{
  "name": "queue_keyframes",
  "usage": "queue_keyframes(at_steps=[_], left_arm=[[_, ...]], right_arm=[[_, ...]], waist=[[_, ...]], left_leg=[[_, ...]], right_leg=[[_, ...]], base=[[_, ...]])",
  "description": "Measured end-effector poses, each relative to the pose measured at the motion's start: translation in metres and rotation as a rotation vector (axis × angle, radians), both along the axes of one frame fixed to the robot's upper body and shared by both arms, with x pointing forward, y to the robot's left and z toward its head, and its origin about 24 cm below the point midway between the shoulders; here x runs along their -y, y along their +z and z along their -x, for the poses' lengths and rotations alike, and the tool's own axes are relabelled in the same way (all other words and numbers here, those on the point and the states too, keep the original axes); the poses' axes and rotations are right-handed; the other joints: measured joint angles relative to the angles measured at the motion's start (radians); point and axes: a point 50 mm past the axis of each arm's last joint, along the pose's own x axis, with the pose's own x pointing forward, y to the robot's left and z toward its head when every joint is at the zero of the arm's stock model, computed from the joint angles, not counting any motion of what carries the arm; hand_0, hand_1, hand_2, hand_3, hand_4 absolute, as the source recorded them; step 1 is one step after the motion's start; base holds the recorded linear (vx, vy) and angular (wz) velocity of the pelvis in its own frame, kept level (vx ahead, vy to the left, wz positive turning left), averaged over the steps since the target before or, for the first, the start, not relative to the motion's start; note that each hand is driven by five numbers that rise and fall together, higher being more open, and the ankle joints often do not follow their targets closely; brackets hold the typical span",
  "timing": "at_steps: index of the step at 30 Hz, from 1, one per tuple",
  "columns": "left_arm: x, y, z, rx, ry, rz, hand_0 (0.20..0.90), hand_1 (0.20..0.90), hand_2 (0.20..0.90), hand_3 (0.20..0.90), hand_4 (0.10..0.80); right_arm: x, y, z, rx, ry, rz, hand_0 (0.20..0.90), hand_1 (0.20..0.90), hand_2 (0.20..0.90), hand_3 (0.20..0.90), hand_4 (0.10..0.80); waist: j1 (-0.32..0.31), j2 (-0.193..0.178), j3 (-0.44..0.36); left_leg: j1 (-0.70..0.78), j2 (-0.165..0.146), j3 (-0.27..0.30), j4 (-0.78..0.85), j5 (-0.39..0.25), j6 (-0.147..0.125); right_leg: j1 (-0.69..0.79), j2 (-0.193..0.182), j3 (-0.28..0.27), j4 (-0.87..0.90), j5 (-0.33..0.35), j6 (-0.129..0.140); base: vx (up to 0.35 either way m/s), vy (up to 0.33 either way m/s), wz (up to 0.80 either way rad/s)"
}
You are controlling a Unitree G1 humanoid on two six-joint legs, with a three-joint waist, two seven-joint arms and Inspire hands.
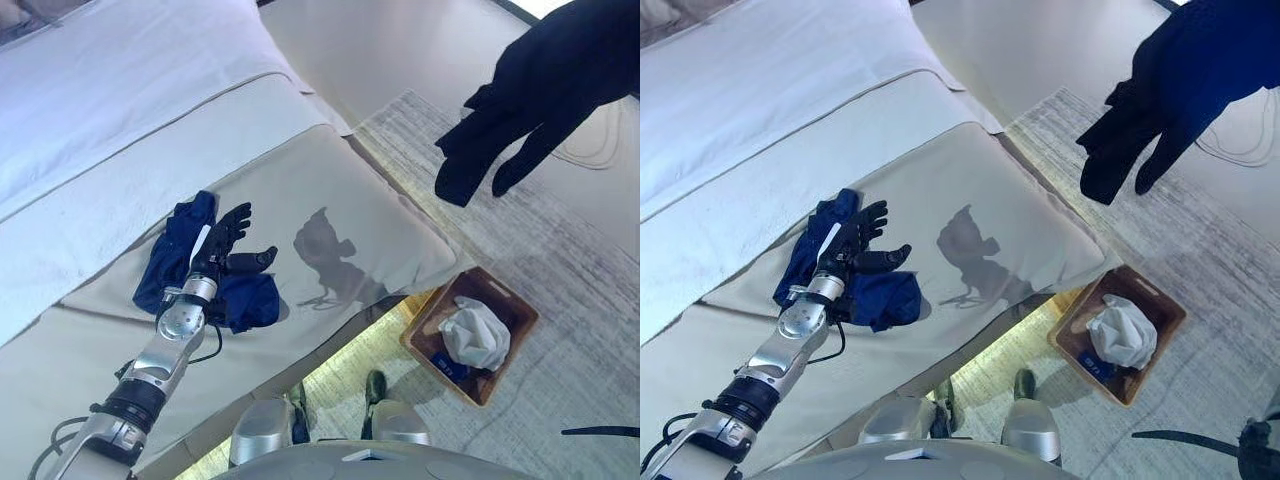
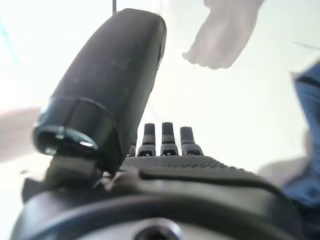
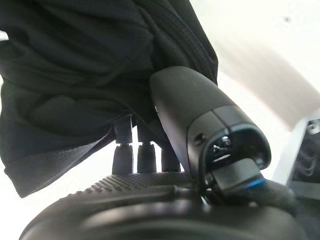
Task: Pick up the clothes from the bed and place them into the basket
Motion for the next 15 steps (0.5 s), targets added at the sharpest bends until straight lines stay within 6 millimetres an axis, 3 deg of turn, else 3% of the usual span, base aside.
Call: queue_keyframes(at_steps=[1,2,3,4,5,6,15], left_arm=[[0.001,0.001,-0.005,0.002,0.007,0.002,0.9,0.9,0.9,0.9,0.8],[0.0,0.0,-0.007,-0.002,0.011,0.001,0.9,0.9,0.9,0.9,0.8],[-0.001,-0.001,-0.01,-0.008,0.012,-0.006,0.9,0.9,0.9,0.9,0.8],[-0.001,0.0,-0.012,-0.01,0.005,-0.013,0.9,0.9,0.9,0.9,0.8],[0.0,-0.002,-0.011,-0.014,0.001,-0.008,0.9,0.9,0.9,0.9,0.8],[0.003,-0.005,-0.008,-0.024,-0.004,0.003,0.9,0.9,0.9,0.9,0.8],[0.007,-0.008,-0.007,-0.038,-0.033,0.011,0.9,0.9,0.9,0.9,0.8]], right_arm=[[0.003,-0.005,0.001,-0.024,-0.003,0.0,0.3,0.3,0.3,0.2,0.1],[0.004,-0.008,0.0,-0.041,0.003,-0.004,0.3,0.3,0.3,0.2,0.1],[0.004,-0.009,0.0,-0.046,0.011,-0.007,0.3,0.3,0.3,0.2,0.1],[0.007,-0.012,0.002,-0.038,0.018,-0.022,0.3,0.3,0.3,0.2,0.1],[0.01,-0.017,0.004,-0.041,0.014,-0.034,0.3,0.3,0.3,0.2,0.1],[0.015,-0.027,0.007,-0.051,0.012,-0.044,0.3,0.3,0.3,0.2,0.1],[0.05,-0.119,0.026,-0.303,-0.058,-0.137,0.3,0.3,0.3,0.2,0.1]], waist=[[-0.01,0.0,0.002],[-0.022,0.002,0.001],[-0.042,-0.006,-0.002],[-0.057,-0.028,-0.01],[-0.07,-0.047,-0.02],[-0.073,-0.032,-0.028],[-0.148,-0.014,-0.04]], left_leg=[[0.003,0.009,0.003,0.001,0.004,0.005],[0.008,0.016,0.002,0.001,0.003,0.007],[0.012,0.008,0.009,0.0,0.003,0.007],[0.02,-0.017,0.014,0.0,0.001,0.006],[0.039,-0.038,0.013,-0.001,-0.013,-0.002],[0.06,-0.026,0.031,-0.001,-0.031,-0.022],[0.066,0.016,0.081,-0.001,-0.064,-0.062]], right_leg=[[-0.065,0.0,0.008,0.088,-0.044,0.043],[-0.088,0.011,0.012,0.086,-0.107,0.064],[-0.086,0.023,0.022,-0.012,-0.081,0.055],[-0.105,0.023,0.028,-0.021,0.001,0.057],[-0.099,0.015,-0.008,-0.019,0.029,0.032],[-0.086,0.028,0.02,-0.019,0.022,0.038],[-0.107,0.073,0.075,-0.019,0.021,0.037]], base=[[0.026,-0.017,-0.46],[0.011,-0.016,-0.32],[0.006,-0.018,-0.16],[0.005,-0.017,0.06],[0.029,-0.038,-0.18],[0.039,-0.042,-0.21],[0.029,-0.049,-0.23]])
